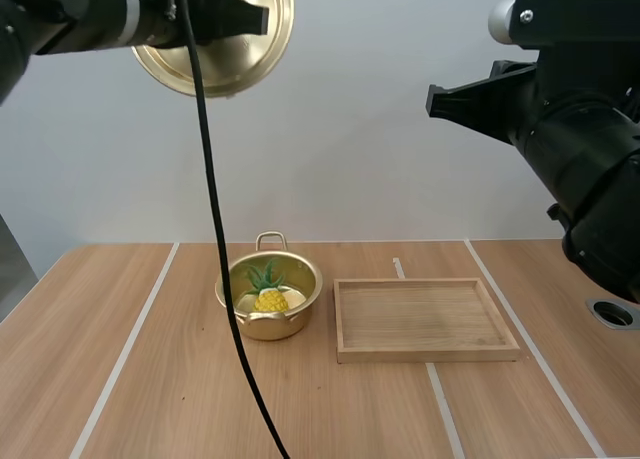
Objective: Open the pot, put the pineapple inside, and close it
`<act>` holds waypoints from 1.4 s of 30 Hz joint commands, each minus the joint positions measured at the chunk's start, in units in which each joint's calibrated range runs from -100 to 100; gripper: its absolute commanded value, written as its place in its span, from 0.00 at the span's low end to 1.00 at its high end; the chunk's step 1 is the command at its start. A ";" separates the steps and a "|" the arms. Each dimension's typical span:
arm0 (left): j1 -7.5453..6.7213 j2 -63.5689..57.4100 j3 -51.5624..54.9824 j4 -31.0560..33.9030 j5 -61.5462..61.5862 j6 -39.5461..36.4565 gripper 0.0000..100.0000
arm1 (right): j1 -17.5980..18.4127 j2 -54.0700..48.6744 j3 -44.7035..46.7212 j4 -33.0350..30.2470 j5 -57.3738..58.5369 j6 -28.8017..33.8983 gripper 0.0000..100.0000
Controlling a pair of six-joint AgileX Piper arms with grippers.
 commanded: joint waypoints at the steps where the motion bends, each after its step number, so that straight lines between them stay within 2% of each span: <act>1: 0.06 2.73 -0.32 -0.88 5.79 0.89 0.00 | -0.24 -0.60 0.09 0.11 -0.26 0.00 0.00; 21: 0.06 13.91 -0.19 -0.88 21.46 4.56 0.00 | -0.24 -0.60 4.47 0.11 -0.26 0.00 0.00; 42: 0.06 22.49 13.53 -2.82 17.66 11.30 0.00 | -0.24 -0.60 4.47 0.11 -0.26 0.00 0.00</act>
